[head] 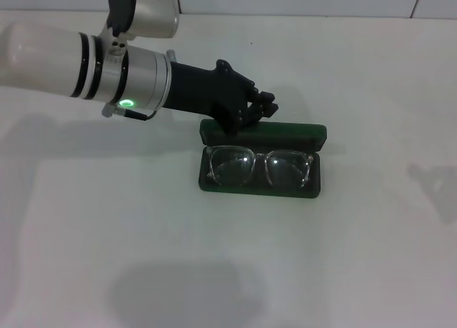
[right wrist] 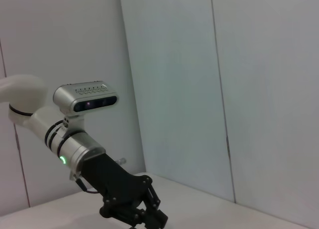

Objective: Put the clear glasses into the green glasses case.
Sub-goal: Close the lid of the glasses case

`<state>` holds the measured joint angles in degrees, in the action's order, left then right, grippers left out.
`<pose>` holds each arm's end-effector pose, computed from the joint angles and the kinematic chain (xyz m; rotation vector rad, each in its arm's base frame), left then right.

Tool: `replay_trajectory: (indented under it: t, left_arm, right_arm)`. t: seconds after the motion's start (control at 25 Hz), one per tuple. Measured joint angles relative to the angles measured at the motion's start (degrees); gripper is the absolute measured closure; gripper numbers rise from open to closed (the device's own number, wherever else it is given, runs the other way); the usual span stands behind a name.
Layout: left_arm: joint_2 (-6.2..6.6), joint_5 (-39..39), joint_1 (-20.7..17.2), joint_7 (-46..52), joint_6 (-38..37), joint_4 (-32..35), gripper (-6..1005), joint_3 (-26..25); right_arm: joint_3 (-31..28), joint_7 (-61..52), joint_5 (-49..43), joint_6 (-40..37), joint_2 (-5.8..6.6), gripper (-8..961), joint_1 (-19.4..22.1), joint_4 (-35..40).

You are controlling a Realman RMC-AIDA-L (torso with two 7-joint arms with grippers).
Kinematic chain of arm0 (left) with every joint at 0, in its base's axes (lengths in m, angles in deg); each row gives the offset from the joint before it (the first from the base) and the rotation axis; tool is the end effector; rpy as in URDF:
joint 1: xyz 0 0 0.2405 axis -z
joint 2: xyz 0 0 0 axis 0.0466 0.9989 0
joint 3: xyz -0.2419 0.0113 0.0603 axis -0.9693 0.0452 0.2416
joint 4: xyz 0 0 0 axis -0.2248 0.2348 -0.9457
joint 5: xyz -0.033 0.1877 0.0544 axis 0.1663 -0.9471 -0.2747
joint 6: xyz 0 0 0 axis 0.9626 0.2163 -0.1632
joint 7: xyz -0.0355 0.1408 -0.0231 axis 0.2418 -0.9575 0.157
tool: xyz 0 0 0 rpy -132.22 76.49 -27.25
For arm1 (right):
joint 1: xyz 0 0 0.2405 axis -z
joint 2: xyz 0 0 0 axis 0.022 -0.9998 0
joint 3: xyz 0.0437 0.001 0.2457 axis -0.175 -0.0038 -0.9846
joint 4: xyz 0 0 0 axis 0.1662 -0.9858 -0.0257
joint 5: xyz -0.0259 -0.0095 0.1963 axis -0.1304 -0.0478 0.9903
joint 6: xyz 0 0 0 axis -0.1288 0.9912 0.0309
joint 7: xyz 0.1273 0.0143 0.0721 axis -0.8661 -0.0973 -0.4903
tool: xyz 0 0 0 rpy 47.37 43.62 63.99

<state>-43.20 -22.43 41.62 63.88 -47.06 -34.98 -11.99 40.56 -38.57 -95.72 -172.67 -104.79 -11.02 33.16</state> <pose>-0.1590 0.3757 -0.0503 -2.9193 -0.1811 -0.3403 0.2955 0.2484 0.1054 -2.4197 0.4287 0.8708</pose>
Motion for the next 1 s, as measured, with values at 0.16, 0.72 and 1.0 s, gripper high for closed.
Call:
replay_trajectory:
  t: [0.16, 0.72, 1.0]
  left_arm:
    - [-0.09, -0.07, 0.27, -0.08, 0.86, -0.49, 864, 0.05]
    - [-0.06, -0.19, 1.68, -0.69, 2.12, -3.98, 865, 0.07]
    - [-0.04, -0.19, 1.46, -0.7, 2.69, -4.45, 866, 0.06]
  right_arm:
    - [-0.1, 0.46, 0.0, -0.09, 0.0, 921, 0.0, -0.58]
    - [-0.22, 1.75, 0.21, -0.16, 0.02, 914, 0.16, -1.23]
    - [-0.22, 1.95, 0.38, -0.22, 0.08, 910, 0.14, -1.48]
